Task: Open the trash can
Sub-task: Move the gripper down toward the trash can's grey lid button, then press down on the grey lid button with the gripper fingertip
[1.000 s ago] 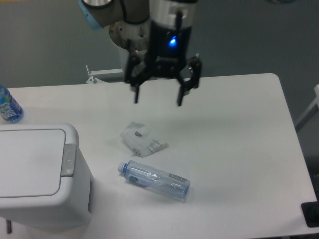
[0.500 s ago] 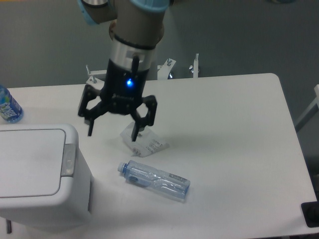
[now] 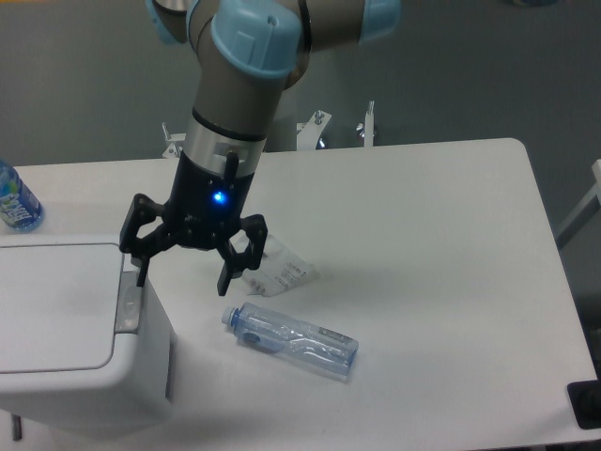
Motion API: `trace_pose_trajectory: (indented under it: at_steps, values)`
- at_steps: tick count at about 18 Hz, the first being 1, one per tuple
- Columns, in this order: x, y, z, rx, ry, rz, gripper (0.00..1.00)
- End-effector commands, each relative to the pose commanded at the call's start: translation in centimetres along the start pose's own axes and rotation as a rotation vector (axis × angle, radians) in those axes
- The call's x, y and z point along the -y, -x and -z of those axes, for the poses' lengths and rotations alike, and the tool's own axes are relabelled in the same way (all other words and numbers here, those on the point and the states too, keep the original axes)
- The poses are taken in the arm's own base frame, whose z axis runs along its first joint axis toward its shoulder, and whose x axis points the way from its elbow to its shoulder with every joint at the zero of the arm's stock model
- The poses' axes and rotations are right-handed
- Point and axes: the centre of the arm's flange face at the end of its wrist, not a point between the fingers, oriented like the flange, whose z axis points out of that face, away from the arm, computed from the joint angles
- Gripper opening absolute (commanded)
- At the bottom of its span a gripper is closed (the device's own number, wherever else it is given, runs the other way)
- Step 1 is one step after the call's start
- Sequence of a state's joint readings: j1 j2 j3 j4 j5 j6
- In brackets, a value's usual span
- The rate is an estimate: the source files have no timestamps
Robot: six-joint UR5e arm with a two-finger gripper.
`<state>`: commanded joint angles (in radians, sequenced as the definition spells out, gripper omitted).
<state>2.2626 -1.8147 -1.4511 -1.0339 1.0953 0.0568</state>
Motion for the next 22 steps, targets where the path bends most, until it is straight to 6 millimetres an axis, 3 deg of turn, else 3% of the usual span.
trace_pose_trajectory:
  at_steps: [22]
  values:
    - [-0.2,0.0,-2.3,-0.006,0.036,-0.001,1.0]
